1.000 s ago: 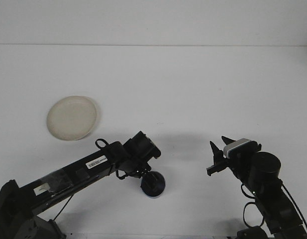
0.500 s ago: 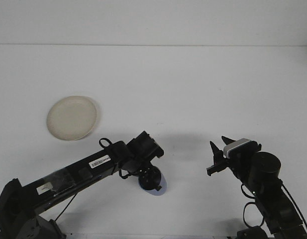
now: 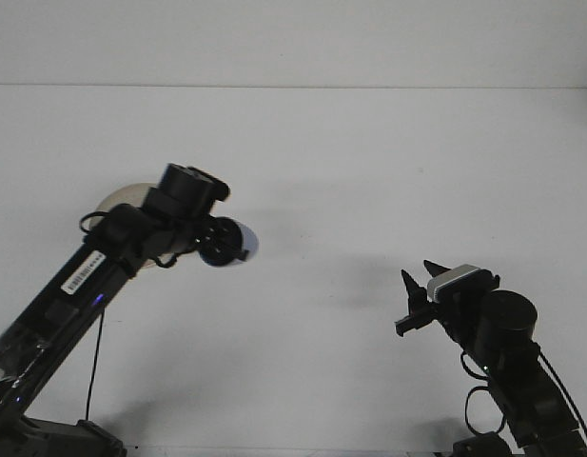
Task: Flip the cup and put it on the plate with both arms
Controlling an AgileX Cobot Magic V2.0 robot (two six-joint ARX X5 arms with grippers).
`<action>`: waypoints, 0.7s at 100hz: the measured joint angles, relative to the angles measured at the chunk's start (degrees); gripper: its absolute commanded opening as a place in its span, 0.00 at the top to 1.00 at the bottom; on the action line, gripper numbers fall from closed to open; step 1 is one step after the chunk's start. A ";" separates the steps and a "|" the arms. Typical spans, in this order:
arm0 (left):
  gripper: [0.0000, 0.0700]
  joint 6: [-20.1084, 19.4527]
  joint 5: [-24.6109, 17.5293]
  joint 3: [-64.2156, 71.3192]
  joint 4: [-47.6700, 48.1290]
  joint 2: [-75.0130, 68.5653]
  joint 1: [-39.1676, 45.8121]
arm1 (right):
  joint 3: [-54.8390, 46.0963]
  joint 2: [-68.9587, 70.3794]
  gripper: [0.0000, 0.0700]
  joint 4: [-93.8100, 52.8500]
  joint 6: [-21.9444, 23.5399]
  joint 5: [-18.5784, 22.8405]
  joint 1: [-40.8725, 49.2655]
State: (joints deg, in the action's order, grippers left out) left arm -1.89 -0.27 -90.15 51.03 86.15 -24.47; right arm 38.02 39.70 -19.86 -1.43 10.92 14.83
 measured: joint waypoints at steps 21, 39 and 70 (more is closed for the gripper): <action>0.98 -1.22 0.00 -0.07 0.24 1.66 17.40 | 0.00 0.00 0.60 0.00 0.00 0.00 0.00; 0.98 -1.68 0.00 -0.07 0.20 5.11 26.32 | 0.00 0.00 0.60 0.00 0.00 0.00 0.00; 0.98 -2.10 0.00 -0.07 -1.60 14.58 32.96 | 0.00 0.00 0.60 -0.02 0.00 0.00 0.00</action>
State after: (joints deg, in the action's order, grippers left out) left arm -3.99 -0.27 -90.21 49.43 100.73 8.49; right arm 38.02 39.70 -19.88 -1.43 10.92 14.83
